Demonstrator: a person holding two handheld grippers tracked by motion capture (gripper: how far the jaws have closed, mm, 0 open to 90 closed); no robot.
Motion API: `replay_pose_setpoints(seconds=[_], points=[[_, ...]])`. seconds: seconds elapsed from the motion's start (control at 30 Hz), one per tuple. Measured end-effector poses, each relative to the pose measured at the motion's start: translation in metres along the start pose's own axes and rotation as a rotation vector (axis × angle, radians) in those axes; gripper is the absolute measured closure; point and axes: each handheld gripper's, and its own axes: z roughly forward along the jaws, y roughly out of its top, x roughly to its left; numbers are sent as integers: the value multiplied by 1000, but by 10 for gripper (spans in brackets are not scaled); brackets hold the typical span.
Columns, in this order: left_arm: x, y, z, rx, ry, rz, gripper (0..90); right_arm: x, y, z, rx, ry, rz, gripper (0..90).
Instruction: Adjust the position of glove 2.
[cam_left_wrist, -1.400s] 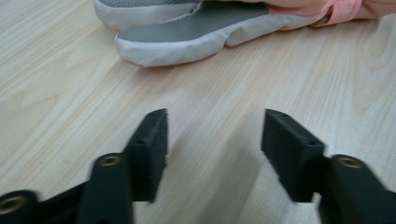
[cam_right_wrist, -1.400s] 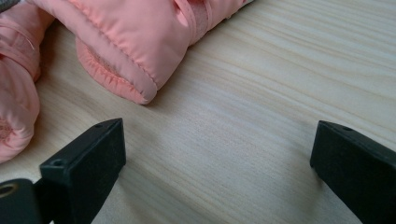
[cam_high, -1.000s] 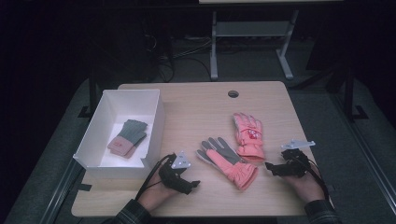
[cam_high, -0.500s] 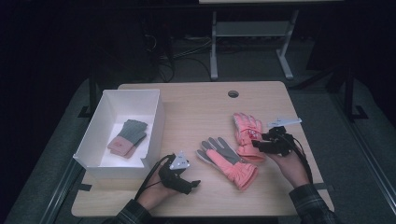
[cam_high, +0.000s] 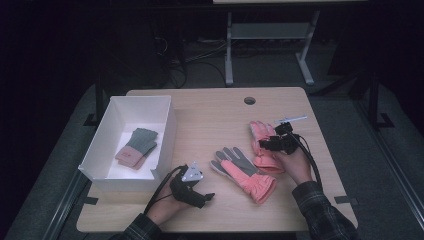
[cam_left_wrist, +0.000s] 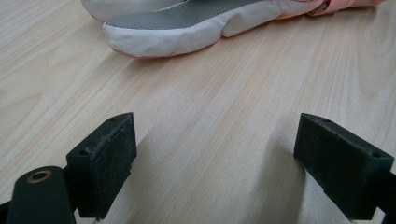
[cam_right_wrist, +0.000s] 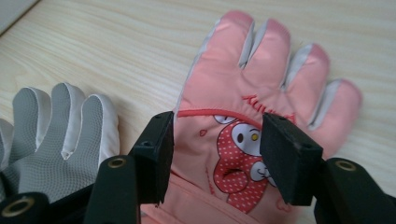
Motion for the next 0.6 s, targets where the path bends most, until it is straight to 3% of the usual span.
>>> replay_pose_setpoints(seconds=[0.17,0.23,0.33,0.6], points=[[0,0,0,0,1,0,124,2,-4,10,43,-31,17,511],[0,0,0,0,1,0,124,1,-6,14,43,-39,-4,553],[0,0,0,0,1,0,124,2,-6,16,58,-43,2,628],[0,1,1,0,1,-1,124,-8,-7,12,35,6,-40,848]])
